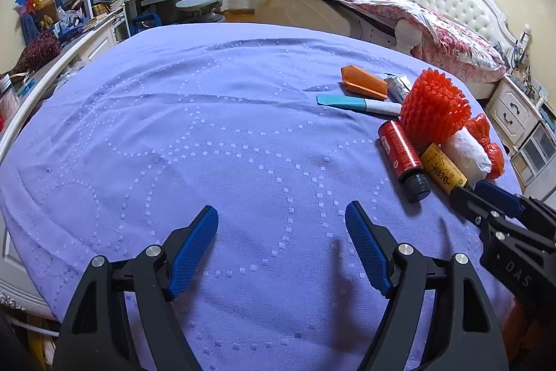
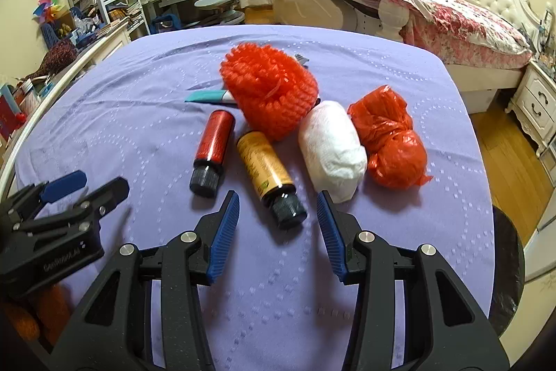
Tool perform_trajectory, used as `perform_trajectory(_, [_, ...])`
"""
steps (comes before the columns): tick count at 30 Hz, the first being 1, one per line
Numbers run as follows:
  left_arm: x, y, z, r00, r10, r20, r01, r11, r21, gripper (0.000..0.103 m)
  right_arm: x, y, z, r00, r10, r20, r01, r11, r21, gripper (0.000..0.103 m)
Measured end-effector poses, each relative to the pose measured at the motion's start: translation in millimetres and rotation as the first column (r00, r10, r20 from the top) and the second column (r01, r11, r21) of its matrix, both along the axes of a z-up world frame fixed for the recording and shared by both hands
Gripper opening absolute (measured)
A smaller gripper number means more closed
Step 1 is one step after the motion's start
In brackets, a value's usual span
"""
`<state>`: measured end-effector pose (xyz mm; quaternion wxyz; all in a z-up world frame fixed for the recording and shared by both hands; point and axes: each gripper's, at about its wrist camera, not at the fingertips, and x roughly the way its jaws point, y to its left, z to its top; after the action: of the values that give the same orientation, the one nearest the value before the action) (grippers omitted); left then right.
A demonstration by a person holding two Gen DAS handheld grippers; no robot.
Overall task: Collect trash
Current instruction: 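Grasp the gold bottle with the right gripper and lift it, then grasp the red bottle with the left gripper while the right holds the gold bottle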
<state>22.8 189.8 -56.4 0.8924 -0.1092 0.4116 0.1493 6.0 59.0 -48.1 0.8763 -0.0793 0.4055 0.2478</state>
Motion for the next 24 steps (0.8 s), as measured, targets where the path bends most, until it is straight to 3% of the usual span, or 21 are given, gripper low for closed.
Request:
perform_trajectory(6, [-1,-2,0,1.0,-0.007,-0.002,0.007,1.0,0.006,0.076,12,11,-1,1.0,0.022,0.001,-0.022,1.0,-0.007,0.044])
perform_trajectory(11, [0,-3,0,1.0,-0.016,-0.005,0.016,1.0,0.011,0.076,24,18,-10,1.0,0.018,-0.022,-0.019,1.0,-0.02,0.031])
perform_trajectory(24, [7,-18,0,0.998,-0.061,-0.006,0.061,0.998,0.009,0.076,-5,-13,-11,1.0,-0.011,-0.028,0.011,1.0,0.0,0.024])
